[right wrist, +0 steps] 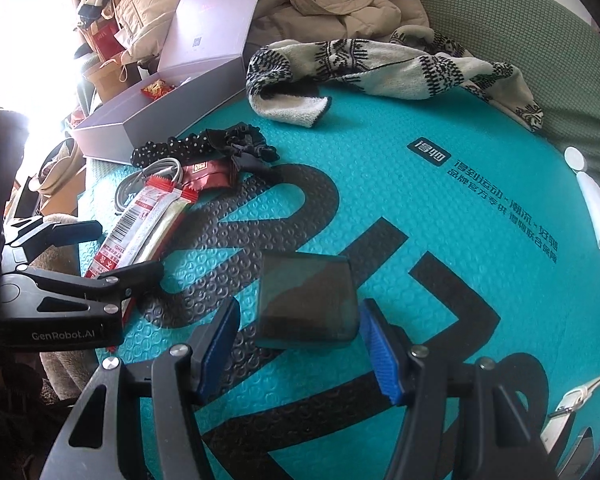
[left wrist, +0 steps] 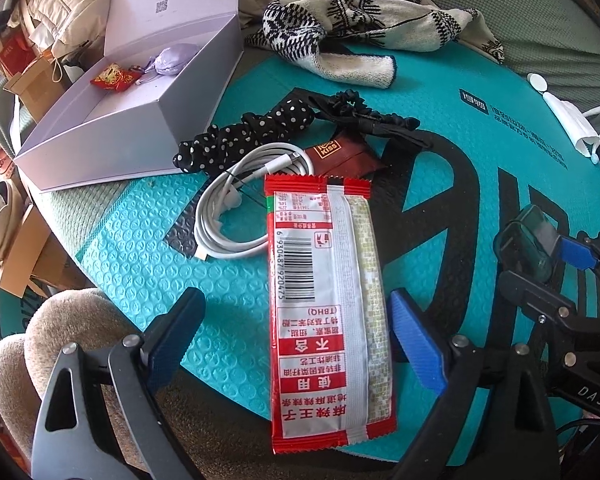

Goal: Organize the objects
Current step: 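Grasp the red-white packet with left gripper while right grasps the dark square case, then lift the packet and dark case and carry both toward the white box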

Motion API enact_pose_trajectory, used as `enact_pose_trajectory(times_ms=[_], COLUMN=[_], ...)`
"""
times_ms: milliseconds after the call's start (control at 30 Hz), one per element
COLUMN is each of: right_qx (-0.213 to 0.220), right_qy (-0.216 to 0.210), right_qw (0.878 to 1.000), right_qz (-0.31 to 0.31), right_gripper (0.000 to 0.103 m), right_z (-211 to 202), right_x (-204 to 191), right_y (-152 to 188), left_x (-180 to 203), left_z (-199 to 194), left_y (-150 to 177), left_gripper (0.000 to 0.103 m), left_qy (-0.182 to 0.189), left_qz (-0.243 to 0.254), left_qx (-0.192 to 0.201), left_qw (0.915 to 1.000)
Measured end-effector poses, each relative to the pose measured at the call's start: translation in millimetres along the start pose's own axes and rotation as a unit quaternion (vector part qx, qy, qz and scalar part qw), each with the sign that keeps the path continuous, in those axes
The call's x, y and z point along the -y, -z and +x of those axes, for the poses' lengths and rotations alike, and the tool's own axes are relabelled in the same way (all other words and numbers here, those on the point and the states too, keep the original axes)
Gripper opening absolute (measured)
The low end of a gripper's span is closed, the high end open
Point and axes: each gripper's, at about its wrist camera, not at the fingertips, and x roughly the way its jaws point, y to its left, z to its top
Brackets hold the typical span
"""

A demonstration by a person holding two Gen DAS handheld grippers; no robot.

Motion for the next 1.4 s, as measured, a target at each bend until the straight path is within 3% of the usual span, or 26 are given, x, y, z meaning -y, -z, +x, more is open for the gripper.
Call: enact_pose_trajectory(times_ms=[67,133,267,300,600,800,1400], right_qx=[-0.004,-0.001,0.000,0.000,0.006,0.015,0.051], right_qy=[0.001,0.007,0.001,0.002,0.003,0.002,-0.034], right_qw=[1.000,1.000,1.000,1.000,1.000,1.000,0.997], right_qz=[0.003,0.005,0.008,0.007,0.009,0.004,-0.048], right_gripper=[0.061,0.049,0.045,0.045,0.044,0.044,0.044], right_z=[2.4,2.9,1.6,1.3,-5.5,-13.3,-38.6], right_x=[0.5,1.5,2.7,2.2,2.1,-1.8,-35.8], right_y=[0.2,1.1,0.3,0.6,1.3,-0.1,-17.7], left_x=[0.6,1.7,13.6,16.4,9.7,5.3,-25.5], left_z=[-0.1,-1.5,-7.5,-8.5,-16.4,-29.3,-79.8], left_y=[0.4,0.8,0.4,0.1,1.2,3.2,15.0], left_gripper=[0.090,0.084,0.052,0.050,0.046,0.046,0.046], left_qy=[0.003,0.014,0.025,0.026,0.064,0.068,0.037], left_qz=[0.003,0.007,0.036,0.042,0.024,0.018,-0.024], left_qx=[0.003,0.006,0.019,0.020,0.014,0.024,0.063], left_qw=[1.0000,0.9999,0.9988,0.9986,0.9976,0.9972,0.9970])
